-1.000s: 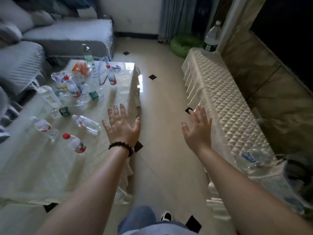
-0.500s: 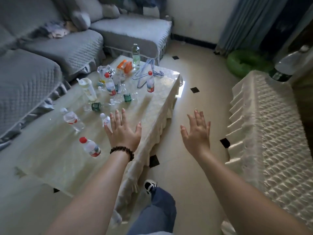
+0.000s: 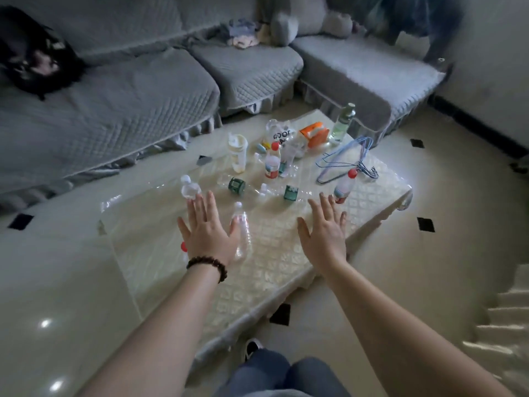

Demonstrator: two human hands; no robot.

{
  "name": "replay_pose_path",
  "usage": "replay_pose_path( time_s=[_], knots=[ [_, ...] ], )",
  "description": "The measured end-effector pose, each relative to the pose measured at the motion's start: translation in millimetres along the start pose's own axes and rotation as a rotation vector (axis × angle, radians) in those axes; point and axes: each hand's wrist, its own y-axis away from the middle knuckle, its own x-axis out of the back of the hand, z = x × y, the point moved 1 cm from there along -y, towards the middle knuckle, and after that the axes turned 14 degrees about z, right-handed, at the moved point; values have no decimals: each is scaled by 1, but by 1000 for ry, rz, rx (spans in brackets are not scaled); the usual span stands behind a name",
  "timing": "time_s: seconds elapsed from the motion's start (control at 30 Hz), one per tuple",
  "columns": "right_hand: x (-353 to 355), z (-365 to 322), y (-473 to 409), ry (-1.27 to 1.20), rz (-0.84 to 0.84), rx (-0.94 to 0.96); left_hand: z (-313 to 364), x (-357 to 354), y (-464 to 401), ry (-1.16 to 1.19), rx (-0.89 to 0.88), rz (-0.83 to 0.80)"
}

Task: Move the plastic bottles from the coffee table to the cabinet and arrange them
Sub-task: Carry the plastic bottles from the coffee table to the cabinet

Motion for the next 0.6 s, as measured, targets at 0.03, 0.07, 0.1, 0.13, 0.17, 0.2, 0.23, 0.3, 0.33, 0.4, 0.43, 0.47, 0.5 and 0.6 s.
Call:
replay_pose_path(
  time_s=[0.03, 0.07, 0.1, 0.13, 0.17, 0.2, 0.23, 0.3, 0.33, 0.4, 0.43, 0.47, 0.5, 0.6],
  knots=[
    [-6, -5, -9, -3, -30, 28, -6, -1, -4, -17, 33, 16],
    [-13, -9, -18, -8, -56, 59, -11, -1, -8, -36, 69, 28],
    [-20, -15, -26, -11, -80, 94, -17, -2, -10, -53, 110, 36],
    [-28, -20, -34, -16, -104, 129, -23, -4, -13, -70, 152, 44],
    [-36, -25, -42, -26, -126, 163, -29, -6, -14, -84, 198, 55],
    [-45, -30, -50, -44, -148, 197, -34, -8, -15, -94, 244, 68],
    [-54, -34, -57, -63, -172, 230, -39, -9, -16, -104, 288, 80],
    [-71, -42, -72, -80, -222, 307, -45, -13, -16, -122, 371, 97],
    [-79, -45, -80, -80, -249, 349, -47, -15, -15, -126, 411, 109],
    [-96, -51, -94, -85, -305, 426, -49, -18, -14, -115, 482, 151],
    [-104, -53, -100, -91, -331, 461, -49, -22, -13, -107, 510, 172],
    [-111, -55, -106, -98, -358, 488, -50, -26, -11, -105, 530, 190],
    [-119, -55, -111, -105, -382, 512, -51, -30, -8, -105, 549, 204],
    [-142, -54, -122, -121, -442, 574, -53, -45, 3, -101, 613, 232]
  ],
)
